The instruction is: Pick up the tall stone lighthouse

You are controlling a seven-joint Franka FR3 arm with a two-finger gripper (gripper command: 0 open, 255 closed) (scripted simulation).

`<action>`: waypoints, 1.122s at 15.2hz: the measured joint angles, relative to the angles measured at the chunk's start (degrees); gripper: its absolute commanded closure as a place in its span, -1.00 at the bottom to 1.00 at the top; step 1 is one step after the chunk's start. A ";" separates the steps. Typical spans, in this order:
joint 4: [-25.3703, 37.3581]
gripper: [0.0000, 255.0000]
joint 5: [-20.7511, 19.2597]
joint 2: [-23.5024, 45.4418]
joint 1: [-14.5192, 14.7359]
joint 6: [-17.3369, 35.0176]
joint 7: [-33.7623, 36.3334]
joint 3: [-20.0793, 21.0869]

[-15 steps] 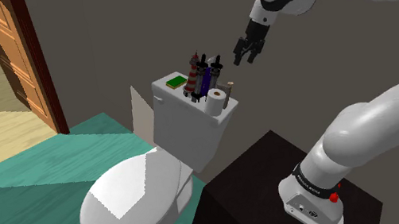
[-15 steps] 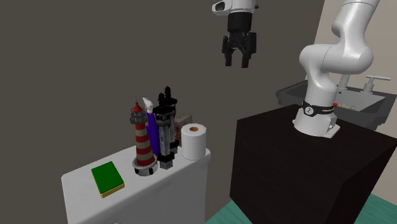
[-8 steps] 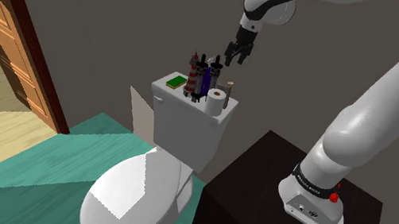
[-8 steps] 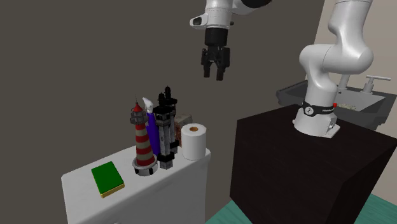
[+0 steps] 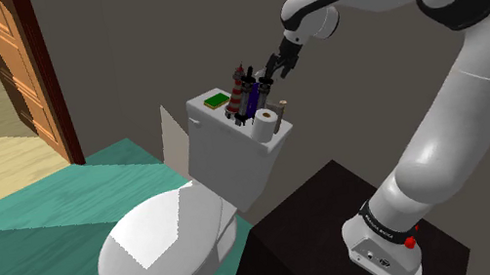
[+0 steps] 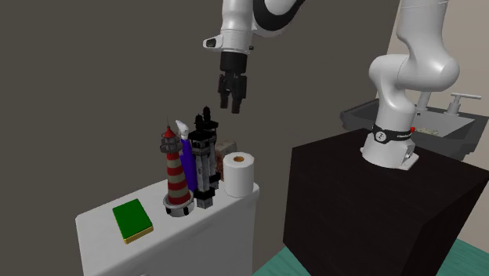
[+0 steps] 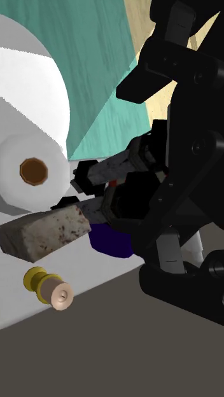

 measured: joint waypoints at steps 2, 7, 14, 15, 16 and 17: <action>3.47 -1.00 2.59 4.45 -0.75 1.27 -1.97 0.36; 8.31 -1.00 6.22 10.67 -2.61 2.94 -5.31 1.08; 7.82 1.00 8.03 13.31 -3.16 5.91 -6.94 1.85; 7.81 1.00 8.08 13.37 -3.17 5.99 -6.98 1.86; 7.81 1.00 8.09 13.37 -3.17 6.03 -6.98 1.87; 7.79 1.00 8.09 13.35 -3.15 6.05 -6.98 1.88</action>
